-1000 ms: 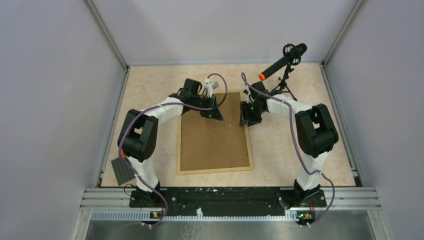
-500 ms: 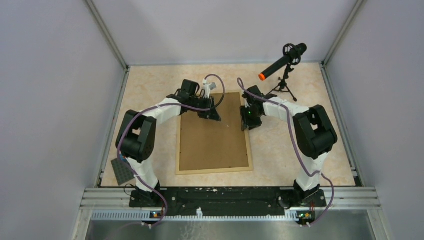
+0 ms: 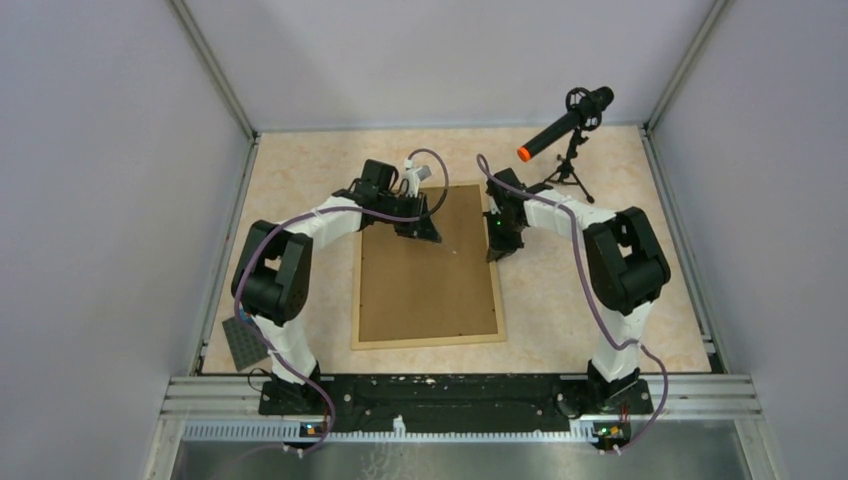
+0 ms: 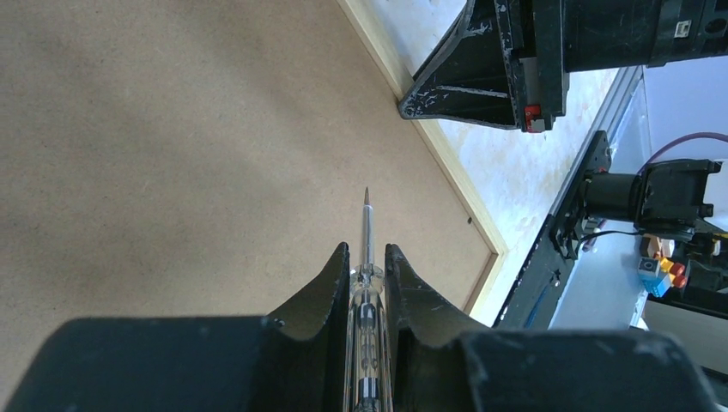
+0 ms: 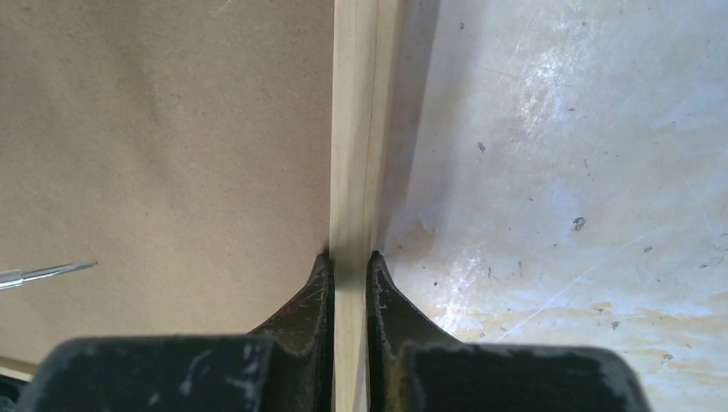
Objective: Take the photo out of the frame
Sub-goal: Release the photo frame item from the photo frame, then adjust the photo frame at the center of the board.
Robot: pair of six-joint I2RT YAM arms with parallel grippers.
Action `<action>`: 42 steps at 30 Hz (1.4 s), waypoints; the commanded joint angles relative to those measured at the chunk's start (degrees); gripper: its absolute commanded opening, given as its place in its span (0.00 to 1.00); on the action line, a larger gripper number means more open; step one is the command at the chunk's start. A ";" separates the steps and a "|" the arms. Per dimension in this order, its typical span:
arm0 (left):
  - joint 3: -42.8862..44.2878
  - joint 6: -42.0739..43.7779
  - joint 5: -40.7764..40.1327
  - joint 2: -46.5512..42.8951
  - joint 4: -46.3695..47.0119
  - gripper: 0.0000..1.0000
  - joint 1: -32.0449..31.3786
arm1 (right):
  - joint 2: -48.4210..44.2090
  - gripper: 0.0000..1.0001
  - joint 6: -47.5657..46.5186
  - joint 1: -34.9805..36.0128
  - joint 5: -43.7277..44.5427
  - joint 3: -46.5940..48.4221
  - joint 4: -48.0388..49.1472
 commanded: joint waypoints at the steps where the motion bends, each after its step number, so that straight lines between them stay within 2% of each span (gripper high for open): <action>1: -1.00 0.05 -0.36 -2.64 1.51 0.00 0.94 | 6.53 0.00 -0.38 -0.09 2.36 6.03 -1.68; 8: -0.69 0.84 0.33 -2.04 0.47 0.00 2.26 | 14.24 0.00 -3.00 -3.24 0.73 19.43 -0.61; 19: -0.74 2.11 1.06 -1.95 -0.72 0.00 3.69 | 18.34 0.00 -3.76 -4.90 -13.38 24.52 8.60; 24: -1.27 2.51 1.12 -2.09 -0.79 0.00 3.69 | 19.69 0.00 -4.97 -6.91 -17.58 27.42 6.32; 25: -1.30 2.49 1.13 -2.03 -0.76 0.00 3.69 | 19.57 0.03 -4.62 -7.31 -18.09 27.28 5.84; 27: -1.05 2.51 1.00 -1.94 -0.73 0.00 3.77 | 18.53 0.19 -3.86 -7.68 -19.17 26.60 5.39; 29: -0.81 2.34 0.99 -1.88 -0.36 0.00 3.77 | 16.69 0.40 -3.29 -7.74 -19.96 25.35 6.25; 32: -0.67 1.79 1.93 -1.86 0.48 0.00 3.70 | 13.11 0.54 -3.02 -7.90 -21.79 23.65 8.20; 35: -0.77 1.17 2.73 -1.78 1.58 0.00 3.65 | 9.34 0.60 -3.37 -8.02 -23.87 21.33 9.53; 42: -3.44 -4.91 4.19 -1.19 8.41 0.00 3.12 | 0.26 0.59 -7.56 -8.07 -26.05 10.56 9.15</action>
